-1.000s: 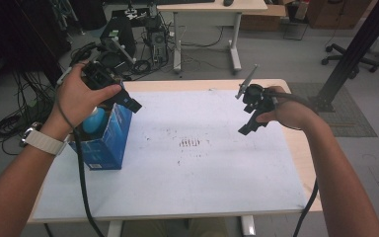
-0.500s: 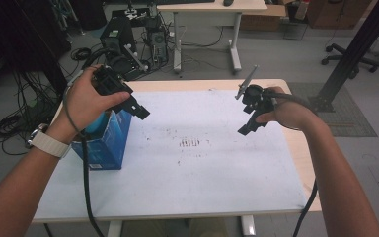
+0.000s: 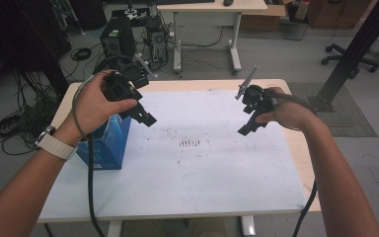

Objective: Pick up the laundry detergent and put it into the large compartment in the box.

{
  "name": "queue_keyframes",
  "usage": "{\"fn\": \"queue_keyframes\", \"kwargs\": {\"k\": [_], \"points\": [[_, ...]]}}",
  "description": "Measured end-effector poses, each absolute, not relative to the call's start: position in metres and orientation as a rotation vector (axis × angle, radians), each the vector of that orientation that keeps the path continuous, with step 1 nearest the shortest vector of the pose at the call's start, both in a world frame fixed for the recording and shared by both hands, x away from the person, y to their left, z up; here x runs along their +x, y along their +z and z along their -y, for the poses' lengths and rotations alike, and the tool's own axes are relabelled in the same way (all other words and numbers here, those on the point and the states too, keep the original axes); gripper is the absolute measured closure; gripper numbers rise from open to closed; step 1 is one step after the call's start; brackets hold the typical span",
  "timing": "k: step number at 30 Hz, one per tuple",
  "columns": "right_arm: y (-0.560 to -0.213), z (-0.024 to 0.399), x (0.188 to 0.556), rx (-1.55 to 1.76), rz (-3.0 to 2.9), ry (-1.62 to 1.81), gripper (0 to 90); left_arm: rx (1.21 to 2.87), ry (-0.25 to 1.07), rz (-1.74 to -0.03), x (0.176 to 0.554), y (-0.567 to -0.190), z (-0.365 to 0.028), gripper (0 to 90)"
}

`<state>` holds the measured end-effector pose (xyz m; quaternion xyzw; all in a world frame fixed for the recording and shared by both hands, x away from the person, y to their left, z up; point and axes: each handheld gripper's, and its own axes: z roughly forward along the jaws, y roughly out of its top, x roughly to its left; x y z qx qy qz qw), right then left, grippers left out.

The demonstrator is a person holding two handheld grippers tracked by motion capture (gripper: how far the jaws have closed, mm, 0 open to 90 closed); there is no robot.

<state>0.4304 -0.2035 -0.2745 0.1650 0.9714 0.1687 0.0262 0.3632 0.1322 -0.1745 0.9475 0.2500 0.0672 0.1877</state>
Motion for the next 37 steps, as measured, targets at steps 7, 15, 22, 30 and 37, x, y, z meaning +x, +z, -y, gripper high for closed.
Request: {"fn": "queue_keyframes", "kwargs": {"k": [7,15,22,30,37], "points": [[-0.276,0.203,0.431,0.511,-3.002,0.525,10.3,2.680,0.167,-0.696,0.362,-0.184,-0.128,9.3],[-0.277,0.203,0.432,0.510,-3.004,0.525,10.3,2.684,0.171,-0.692,0.364,-0.187,-0.127,9.4],[-0.277,0.204,0.431,0.513,-3.003,0.527,10.3,2.679,0.173,-0.701,0.365,-0.188,-0.127,9.3],[-0.278,0.203,0.432,0.511,-3.005,0.527,10.3,2.680,0.175,-0.695,0.365,-0.188,-0.127,9.4],[-0.278,0.204,0.432,0.510,-3.002,0.535,10.3,2.679,0.175,-0.698,0.365,-0.188,-0.127,9.4]]}}
